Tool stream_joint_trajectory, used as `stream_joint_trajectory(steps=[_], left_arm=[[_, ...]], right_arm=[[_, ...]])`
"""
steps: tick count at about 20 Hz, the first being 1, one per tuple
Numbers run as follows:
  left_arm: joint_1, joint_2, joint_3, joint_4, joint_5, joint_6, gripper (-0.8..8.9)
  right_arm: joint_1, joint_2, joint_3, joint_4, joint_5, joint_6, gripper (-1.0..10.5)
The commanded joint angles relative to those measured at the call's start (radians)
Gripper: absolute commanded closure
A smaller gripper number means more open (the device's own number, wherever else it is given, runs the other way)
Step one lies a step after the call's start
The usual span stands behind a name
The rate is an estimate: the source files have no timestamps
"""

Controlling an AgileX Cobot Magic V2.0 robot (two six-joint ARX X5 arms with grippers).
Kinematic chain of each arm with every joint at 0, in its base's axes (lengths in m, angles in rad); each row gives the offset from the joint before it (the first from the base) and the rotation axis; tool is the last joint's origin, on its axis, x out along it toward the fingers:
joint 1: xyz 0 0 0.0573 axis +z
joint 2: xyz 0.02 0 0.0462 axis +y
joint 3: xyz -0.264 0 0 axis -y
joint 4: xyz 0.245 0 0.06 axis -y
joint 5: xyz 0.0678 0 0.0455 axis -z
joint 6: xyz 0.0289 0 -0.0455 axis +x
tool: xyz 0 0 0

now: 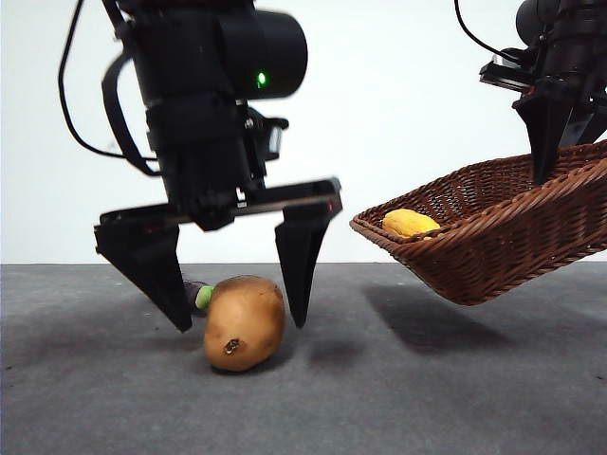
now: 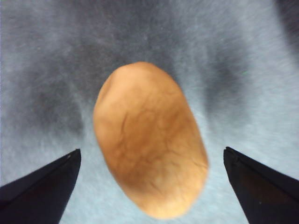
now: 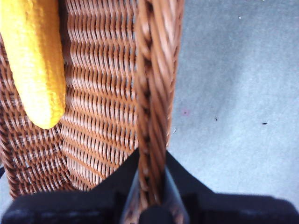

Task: Help me put the vegetables on the table into the basket

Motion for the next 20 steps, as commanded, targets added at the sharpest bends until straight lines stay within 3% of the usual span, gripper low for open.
stream_joint_trajectory(steps=[1,2,3,8,10,12,14,15,17,18,20], left_arm=[[0.005,0.017,-0.006,0.008,-0.018,0.056,4.51],[0.007,0.017,-0.006,0.015,-0.021,0.09,6.81],[0.007,0.017,-0.006,0.026,-0.021,0.121,8.35],[0.007,-0.033,-0.003,0.021,0.007,0.198,8.22],[0.005,-0.123,-0.003,0.053,0.133,0.189,8.22],[-0.018,-0.226,-0.003,0.156,0.232,0.19,8.21],[-0.061,-0.297,-0.003,0.352,0.23,0.245,8.21],[-0.077,-0.302,-0.003,0.436,0.23,0.27,8.21],[-0.073,-0.254,-0.003,0.454,0.23,0.272,8.12],[-0.068,-0.216,-0.003,0.435,0.244,0.272,7.8],[-0.058,-0.167,-0.003,0.426,0.301,0.272,5.63]], right_arm=[[0.002,-0.009,0.006,-0.019,-0.01,0.0,9.6],[0.002,-0.009,0.006,-0.019,-0.01,0.0,9.6],[0.002,-0.009,0.006,-0.019,-0.01,-0.003,9.6],[0.002,-0.009,0.006,-0.018,-0.01,-0.008,9.6],[0.002,-0.009,0.006,-0.018,-0.011,-0.016,9.6],[0.01,-0.009,0.006,-0.018,-0.01,-0.019,9.6],[0.023,-0.009,0.006,-0.018,-0.016,-0.019,9.6],[0.034,-0.009,0.006,-0.018,-0.046,-0.021,9.6],[0.064,-0.009,0.006,-0.018,-0.134,-0.028,9.6],[0.08,-0.009,0.006,-0.017,-0.147,-0.03,9.6],[0.108,-0.009,0.006,-0.017,-0.146,-0.03,9.6]])
